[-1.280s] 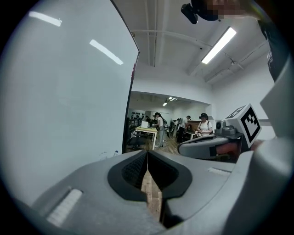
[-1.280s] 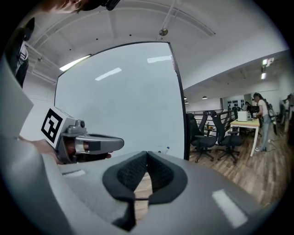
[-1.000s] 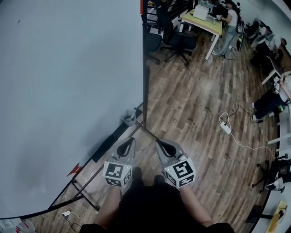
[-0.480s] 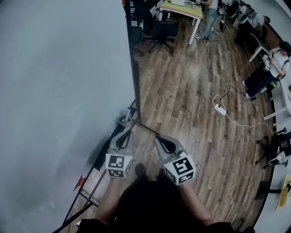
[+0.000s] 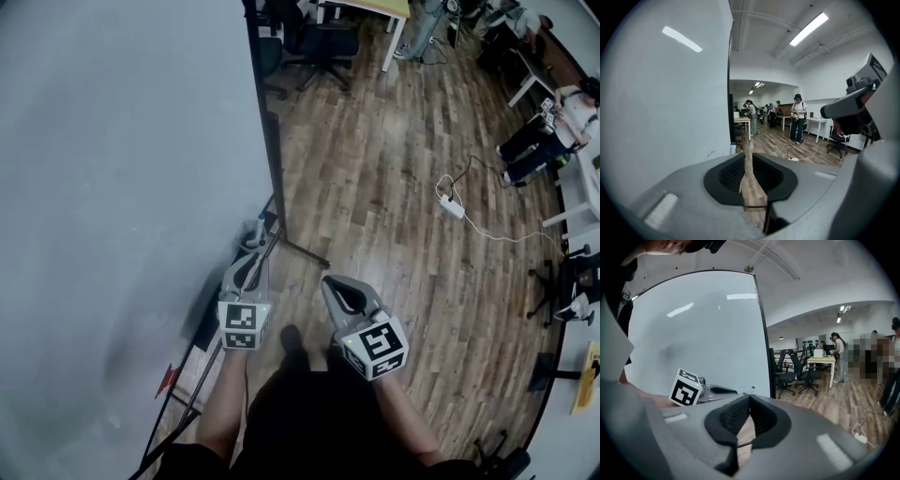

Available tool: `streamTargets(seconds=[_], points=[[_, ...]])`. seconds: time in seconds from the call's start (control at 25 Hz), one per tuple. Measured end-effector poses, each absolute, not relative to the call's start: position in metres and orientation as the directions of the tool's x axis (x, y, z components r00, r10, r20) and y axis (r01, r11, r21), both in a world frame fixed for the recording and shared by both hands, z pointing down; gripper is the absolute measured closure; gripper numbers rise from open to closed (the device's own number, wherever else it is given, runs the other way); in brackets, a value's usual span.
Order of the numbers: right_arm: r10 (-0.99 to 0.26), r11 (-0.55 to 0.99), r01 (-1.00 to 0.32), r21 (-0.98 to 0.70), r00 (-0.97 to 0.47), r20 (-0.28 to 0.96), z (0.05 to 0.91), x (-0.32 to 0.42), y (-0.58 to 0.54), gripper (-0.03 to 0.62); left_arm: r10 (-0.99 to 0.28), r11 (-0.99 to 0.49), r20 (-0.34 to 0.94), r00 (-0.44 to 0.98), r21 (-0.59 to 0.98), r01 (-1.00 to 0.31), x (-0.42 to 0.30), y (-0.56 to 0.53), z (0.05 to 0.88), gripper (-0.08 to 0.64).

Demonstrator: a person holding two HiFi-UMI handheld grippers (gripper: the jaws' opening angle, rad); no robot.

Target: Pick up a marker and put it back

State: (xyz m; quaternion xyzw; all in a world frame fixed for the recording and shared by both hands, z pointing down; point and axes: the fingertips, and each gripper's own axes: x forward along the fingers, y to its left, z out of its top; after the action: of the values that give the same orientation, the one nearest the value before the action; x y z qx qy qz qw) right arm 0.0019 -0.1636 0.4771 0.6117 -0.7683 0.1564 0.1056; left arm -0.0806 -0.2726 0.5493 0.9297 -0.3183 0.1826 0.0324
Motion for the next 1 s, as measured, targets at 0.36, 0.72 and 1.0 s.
streamTargets(seconds=[0.36,0.72,1.0], points=[[-0.900,0.163,-0.980,-0.117,-0.196,0.389,0.489,0.013,-0.161,0.589,-0.591,-0.799,0.409,0.695,-0.179,-0.574,-0.072,-0.294,0.568,0.444],[-0.901,0.136,-0.986,-0.095,-0.163,0.401,0.493,0.019,-0.156,0.589,-0.605,-0.791,0.453,0.655,-0.256,-0.555,-0.064,-0.306,0.585,0.423],[-0.900,0.123,-0.987,-0.101,-0.153,0.409,0.496,0.020,-0.152,0.589,-0.607,-0.789,0.463,0.646,-0.255,-0.558,-0.063,-0.309,0.593,0.425]])
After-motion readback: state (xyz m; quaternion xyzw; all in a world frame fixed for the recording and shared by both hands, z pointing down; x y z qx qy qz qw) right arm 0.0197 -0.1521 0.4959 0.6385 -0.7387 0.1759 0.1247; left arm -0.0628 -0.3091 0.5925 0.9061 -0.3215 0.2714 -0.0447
